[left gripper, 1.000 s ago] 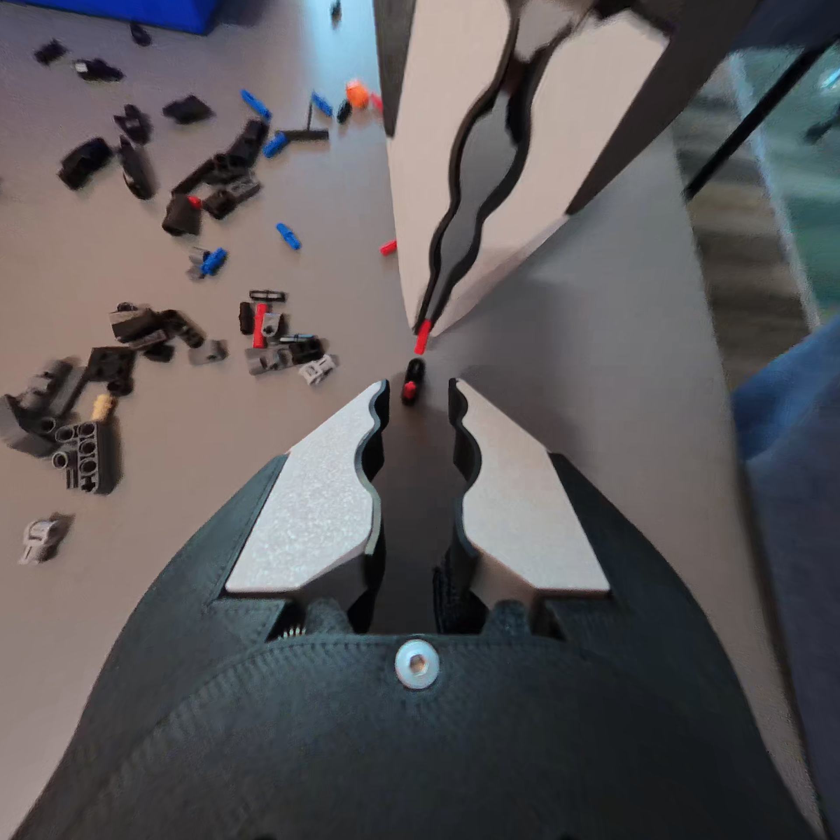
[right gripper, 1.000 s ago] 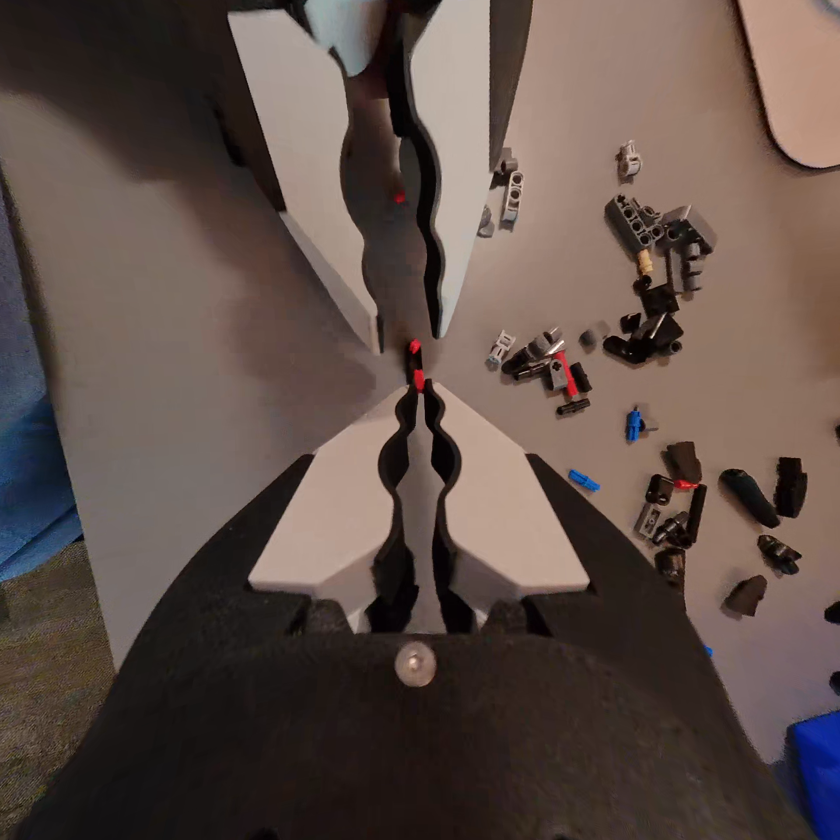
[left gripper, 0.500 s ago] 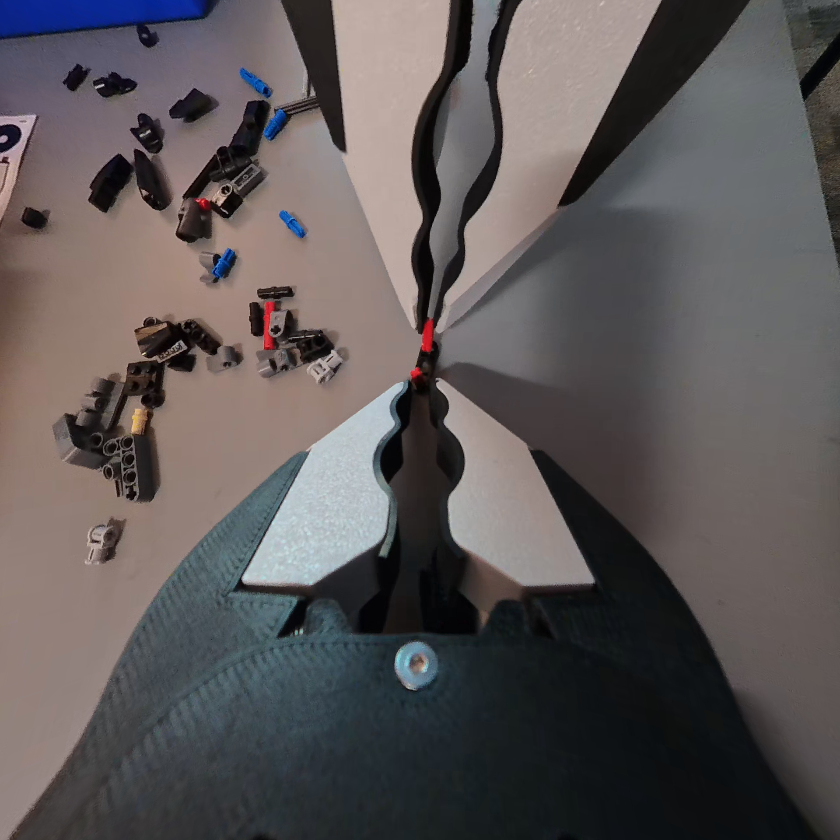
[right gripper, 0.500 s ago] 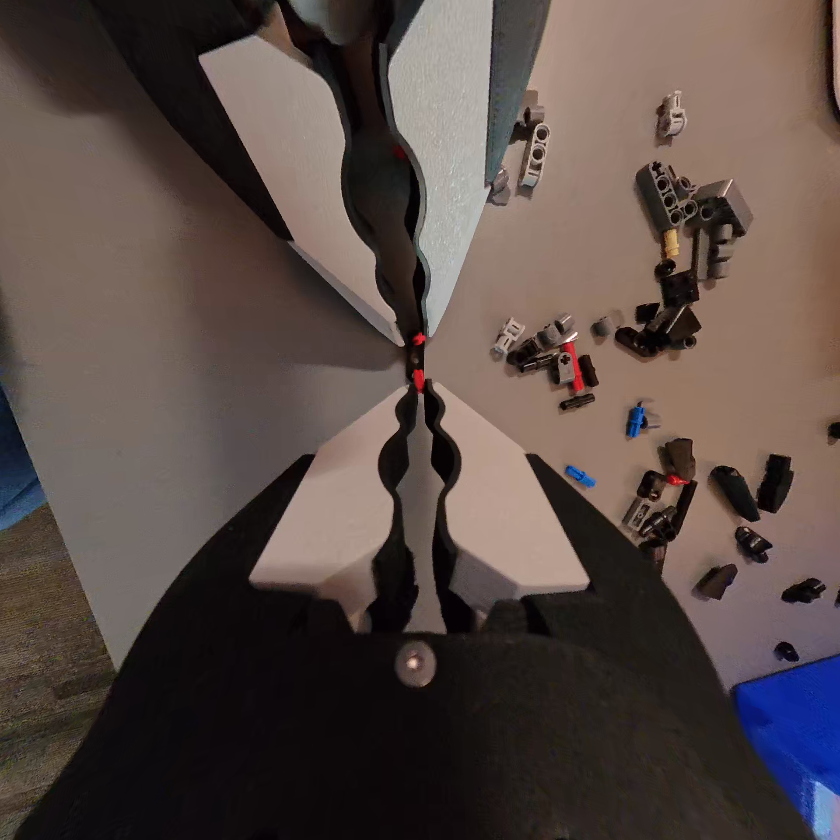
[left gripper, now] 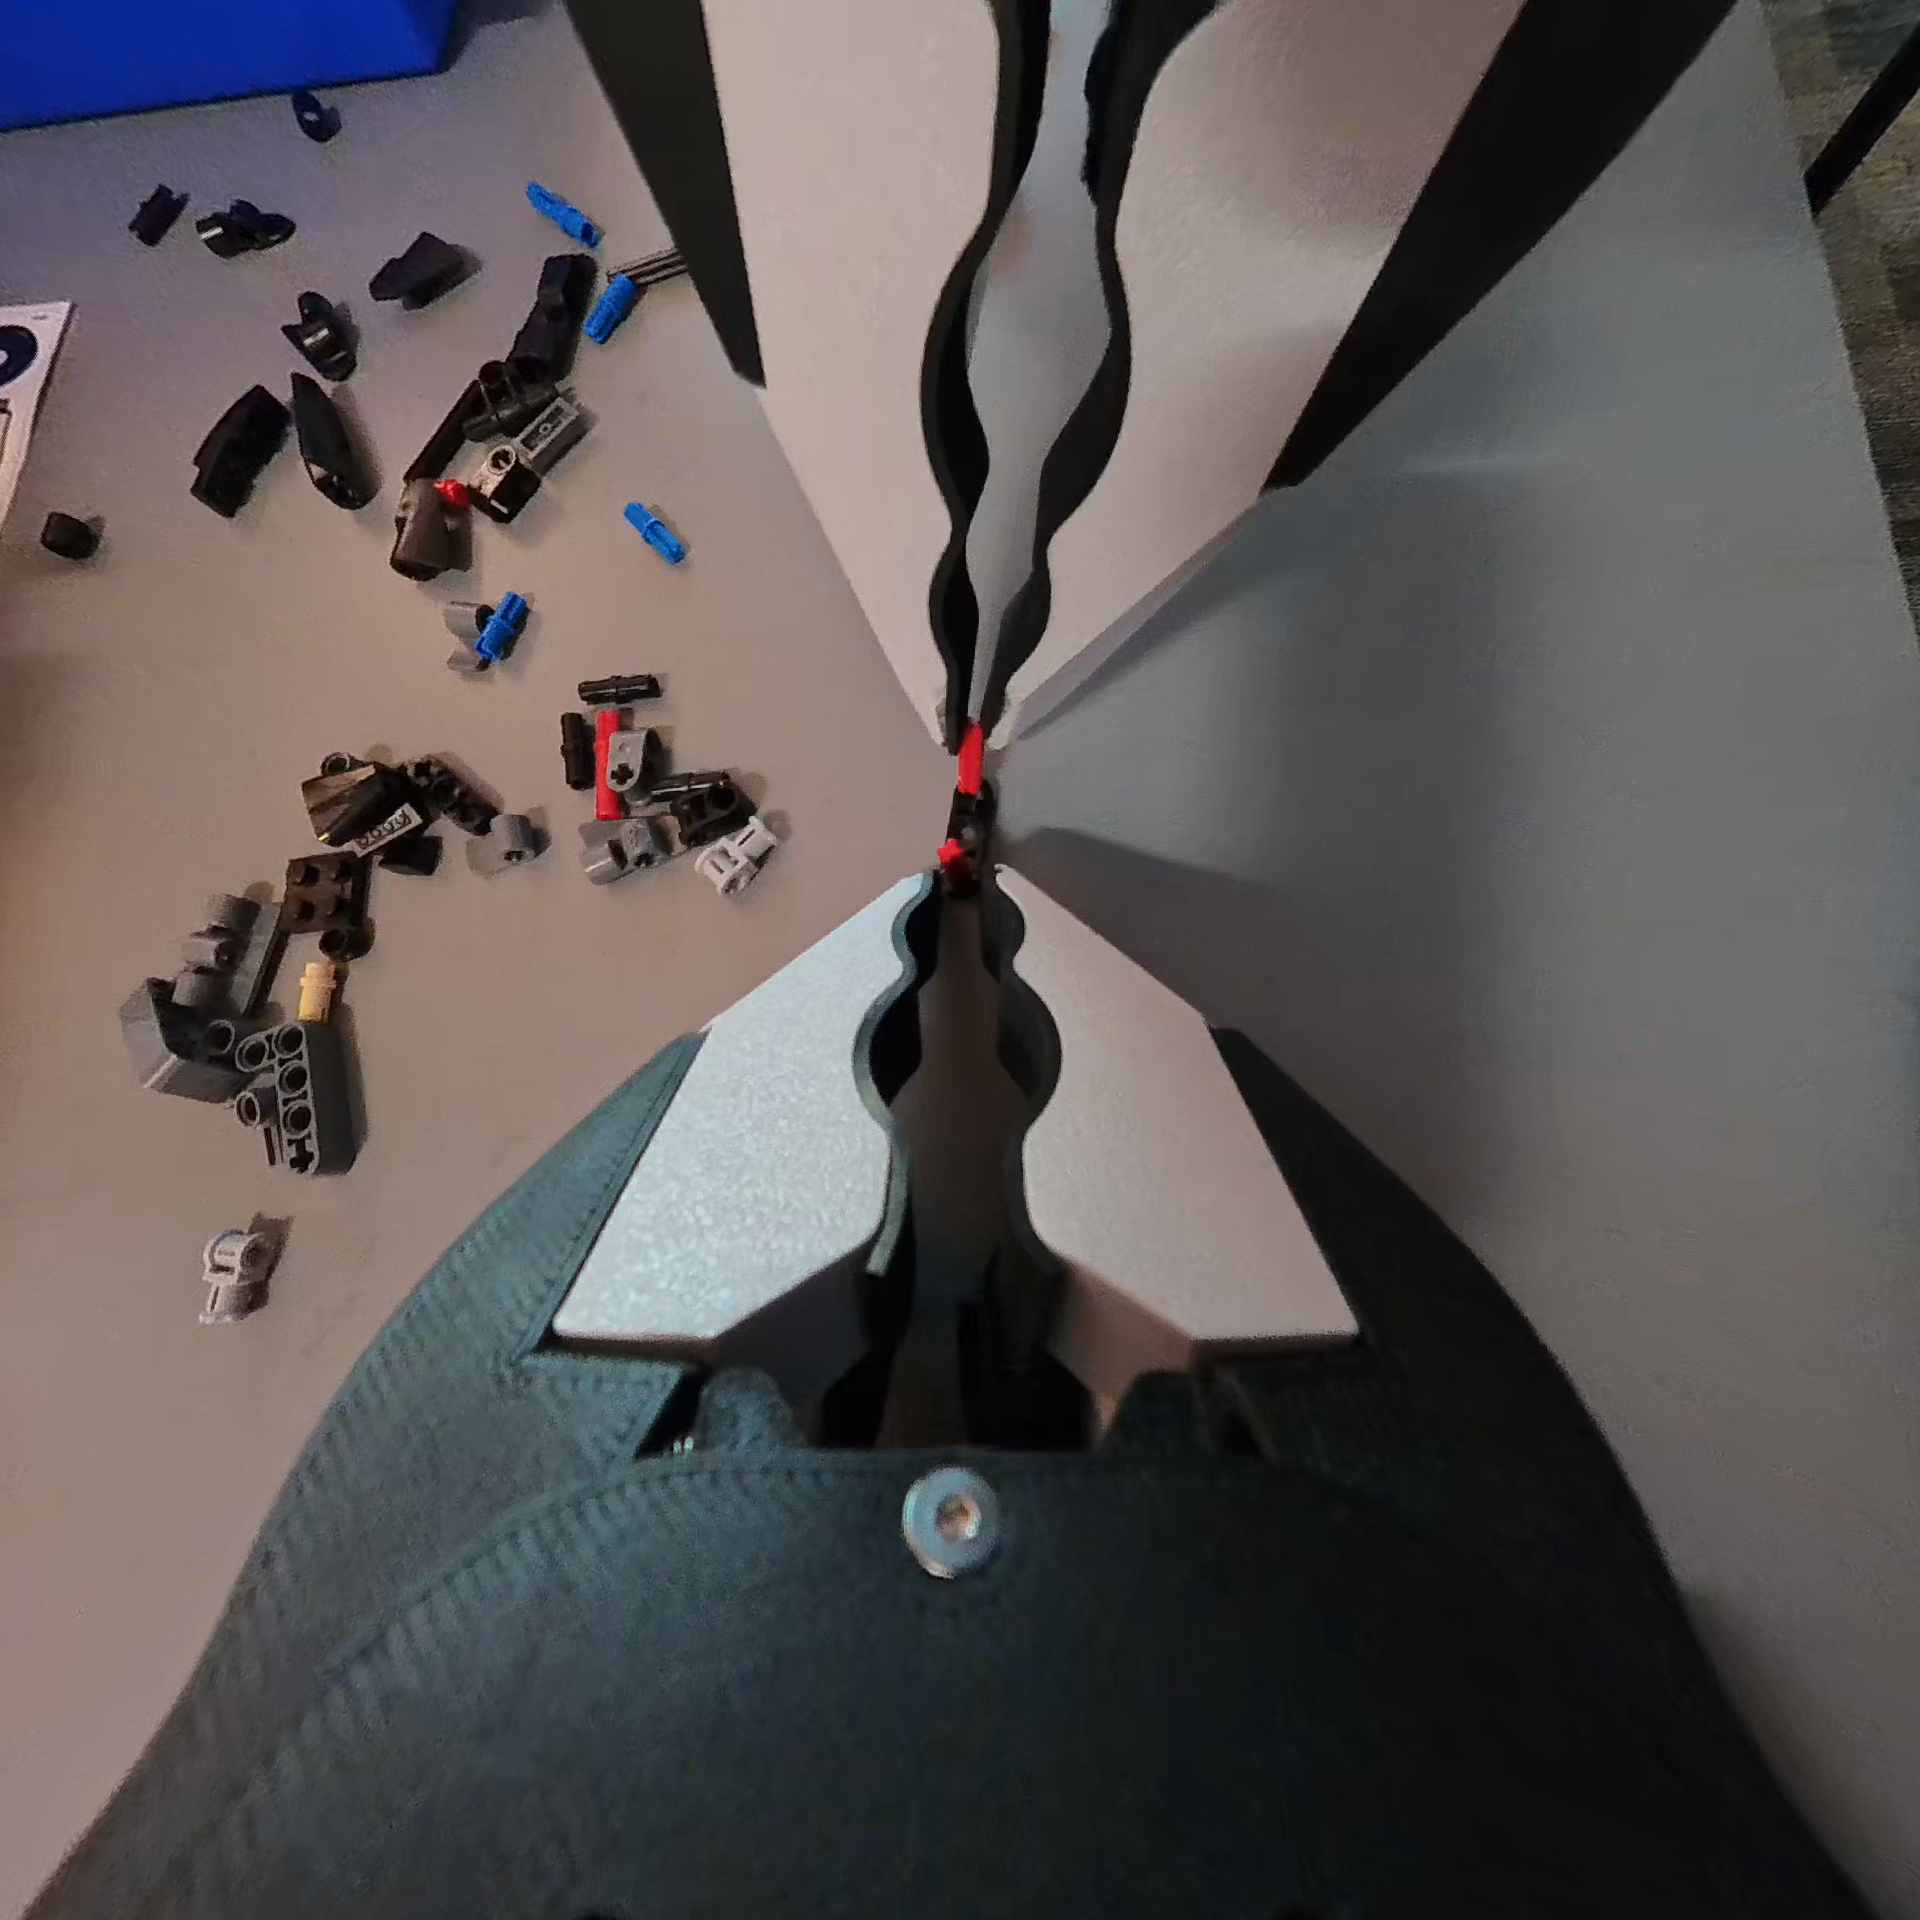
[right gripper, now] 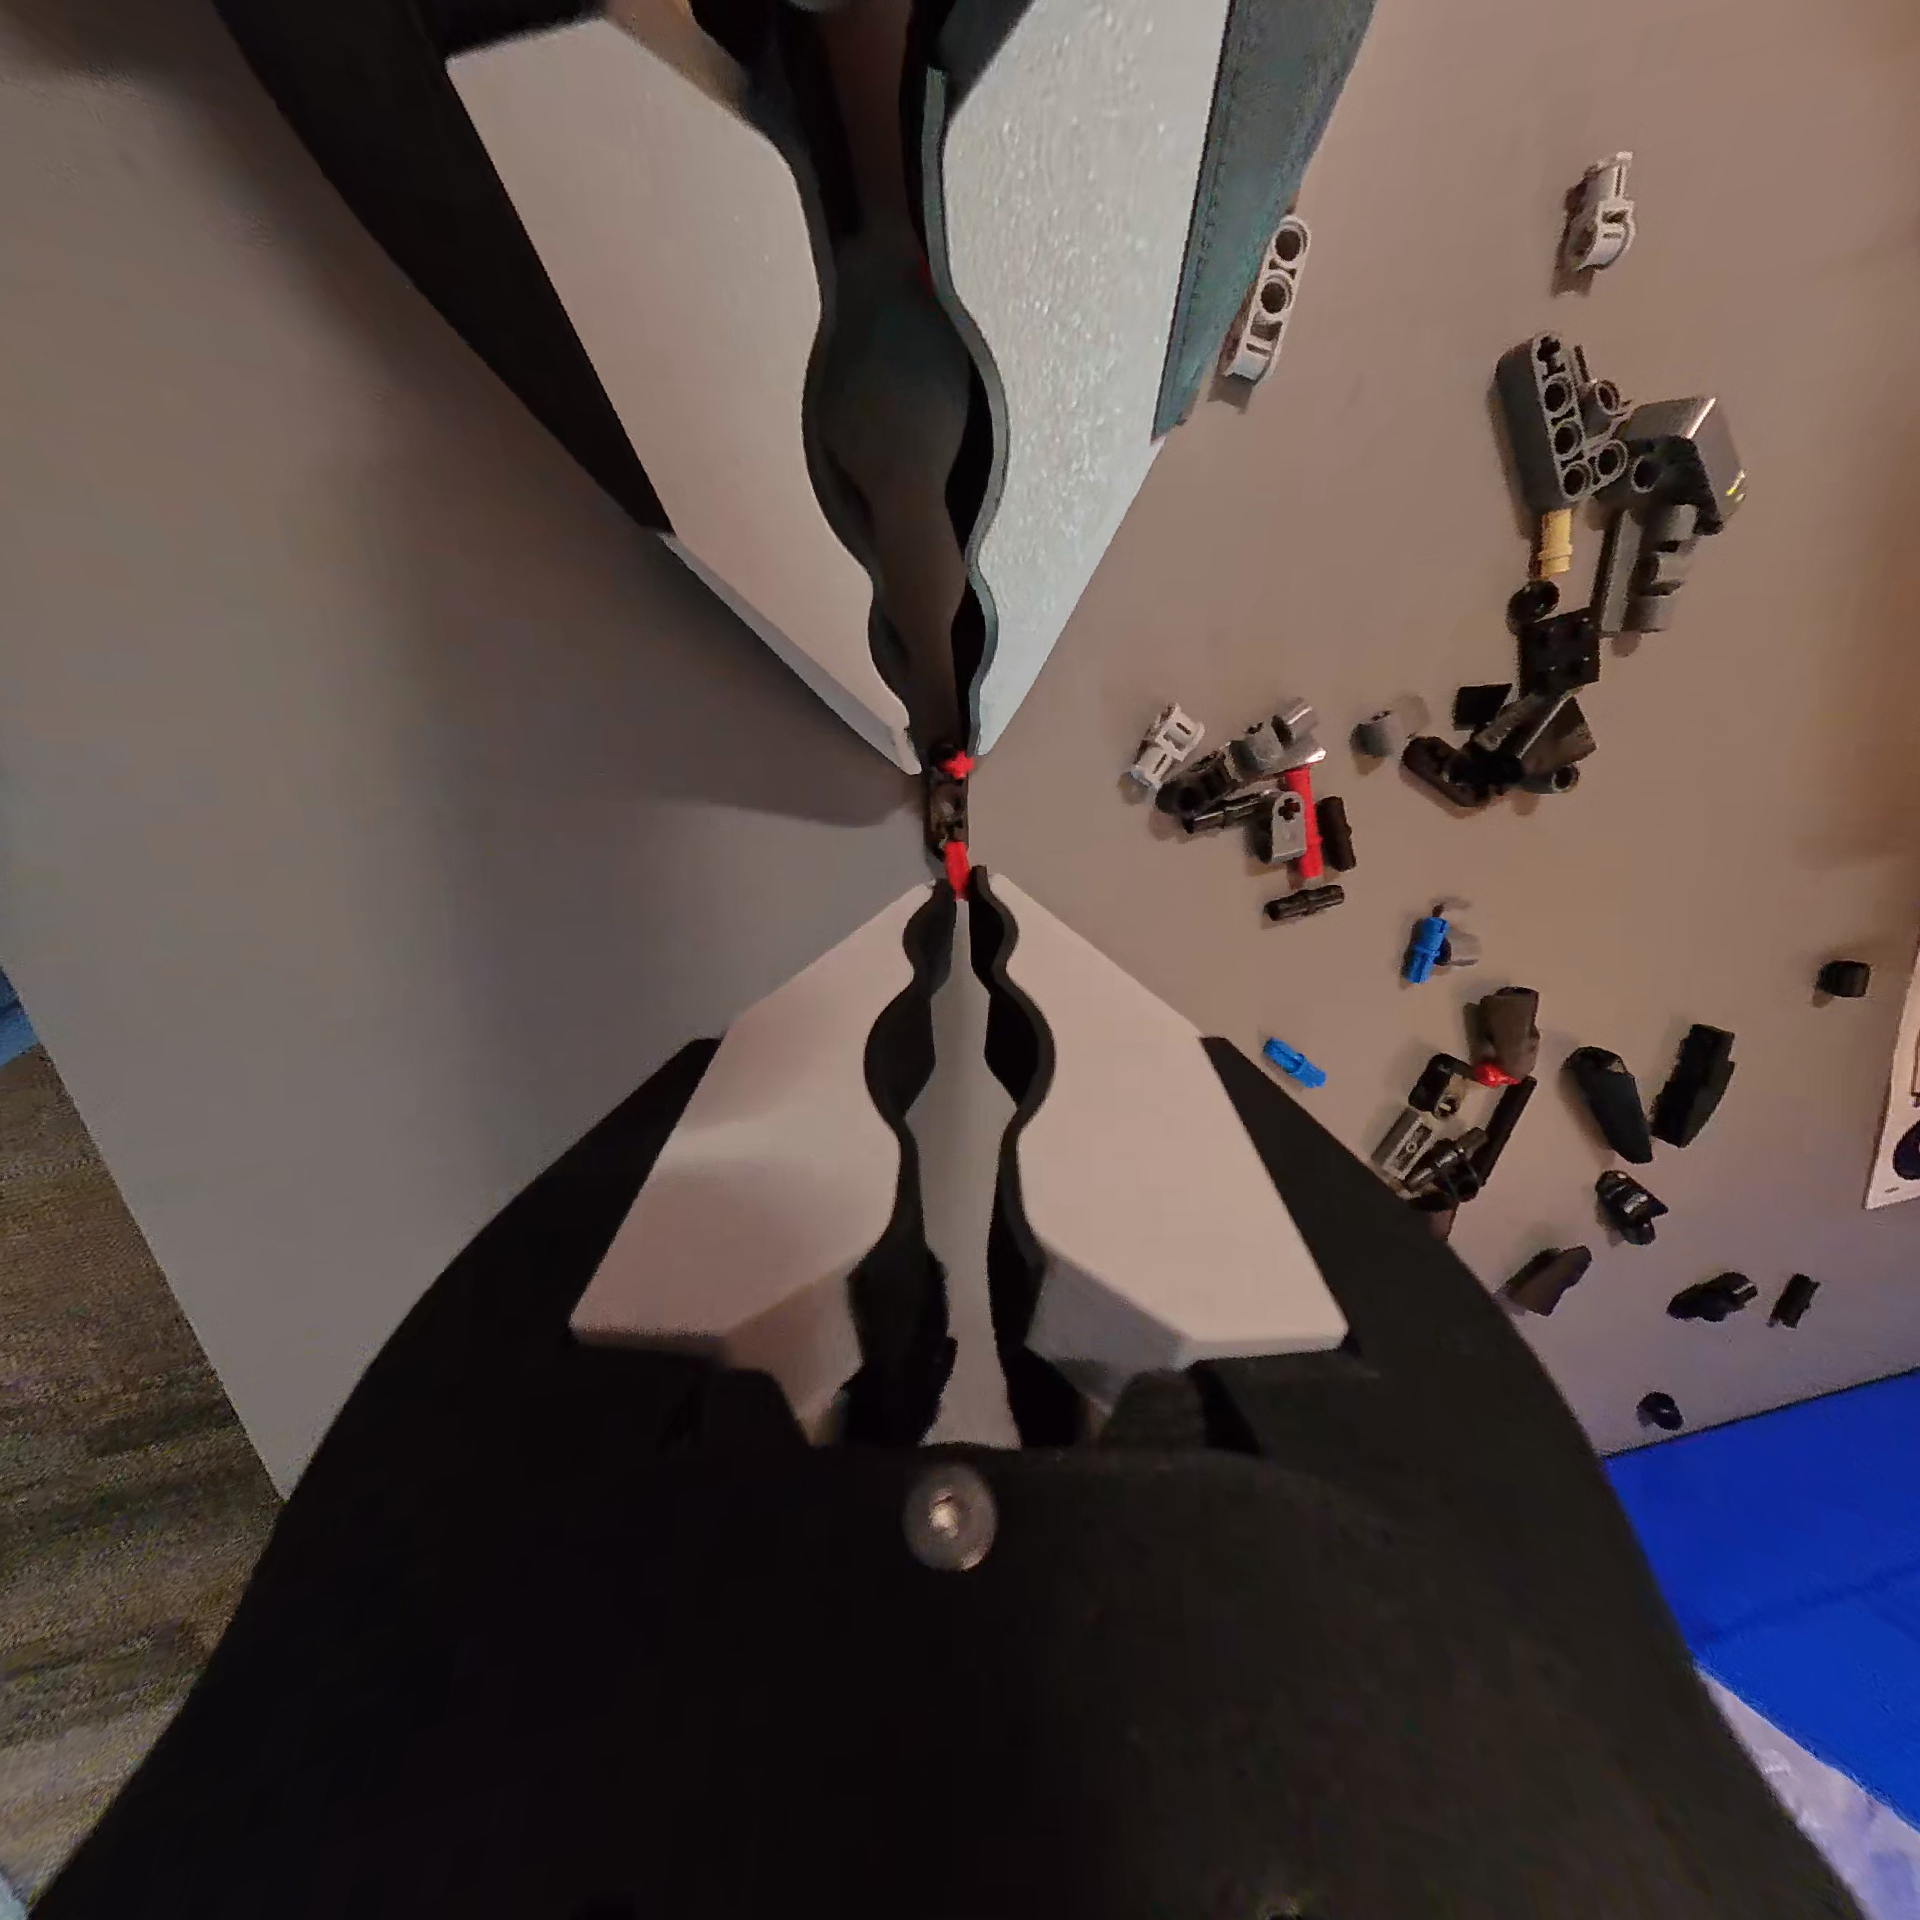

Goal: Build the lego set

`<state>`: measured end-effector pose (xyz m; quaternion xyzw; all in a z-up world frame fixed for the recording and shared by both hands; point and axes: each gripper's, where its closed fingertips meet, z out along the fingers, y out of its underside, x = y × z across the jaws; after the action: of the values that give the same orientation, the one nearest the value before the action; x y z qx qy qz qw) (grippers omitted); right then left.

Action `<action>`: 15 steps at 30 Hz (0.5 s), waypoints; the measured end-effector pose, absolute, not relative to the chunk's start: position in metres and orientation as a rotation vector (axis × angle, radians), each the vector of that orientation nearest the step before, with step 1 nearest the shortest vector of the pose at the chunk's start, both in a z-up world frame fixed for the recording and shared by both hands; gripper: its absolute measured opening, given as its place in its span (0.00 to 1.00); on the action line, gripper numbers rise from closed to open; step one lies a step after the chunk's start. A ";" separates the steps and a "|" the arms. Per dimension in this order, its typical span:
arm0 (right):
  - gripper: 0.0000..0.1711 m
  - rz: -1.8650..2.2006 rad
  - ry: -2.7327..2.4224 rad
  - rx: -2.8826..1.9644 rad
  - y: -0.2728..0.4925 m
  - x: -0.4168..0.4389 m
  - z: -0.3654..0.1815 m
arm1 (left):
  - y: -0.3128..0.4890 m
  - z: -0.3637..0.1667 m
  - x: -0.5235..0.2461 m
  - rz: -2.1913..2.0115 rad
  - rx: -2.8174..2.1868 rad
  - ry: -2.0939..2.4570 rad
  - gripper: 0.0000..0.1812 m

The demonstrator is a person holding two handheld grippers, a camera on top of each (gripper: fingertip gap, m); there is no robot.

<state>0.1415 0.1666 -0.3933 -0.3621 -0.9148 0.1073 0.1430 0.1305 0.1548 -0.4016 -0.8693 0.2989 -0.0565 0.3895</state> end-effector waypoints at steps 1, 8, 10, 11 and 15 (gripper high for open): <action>0.00 0.304 -2.642 -1.044 0.166 0.141 -0.393 | 0.155 -0.401 0.131 -0.144 -2.209 0.761 0.03; 0.00 0.284 -2.666 -1.087 0.167 0.142 -0.394 | 0.152 -0.400 0.133 -0.156 -2.193 0.781 0.03; 0.00 0.288 -2.667 -1.120 0.167 0.143 -0.394 | 0.151 -0.400 0.135 -0.159 -2.186 0.797 0.03; 0.00 0.288 -2.669 -1.119 0.167 0.143 -0.394 | 0.150 -0.400 0.136 -0.158 -2.180 0.814 0.03; 0.00 0.321 -2.661 -1.154 0.165 0.142 -0.394 | 0.147 -0.401 0.140 -0.161 -2.166 0.858 0.02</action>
<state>0.1425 0.1648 -0.3942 -0.3929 -0.9062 0.1093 0.1117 0.1403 0.1470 -0.4009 -0.8531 0.3379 -0.0634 0.3925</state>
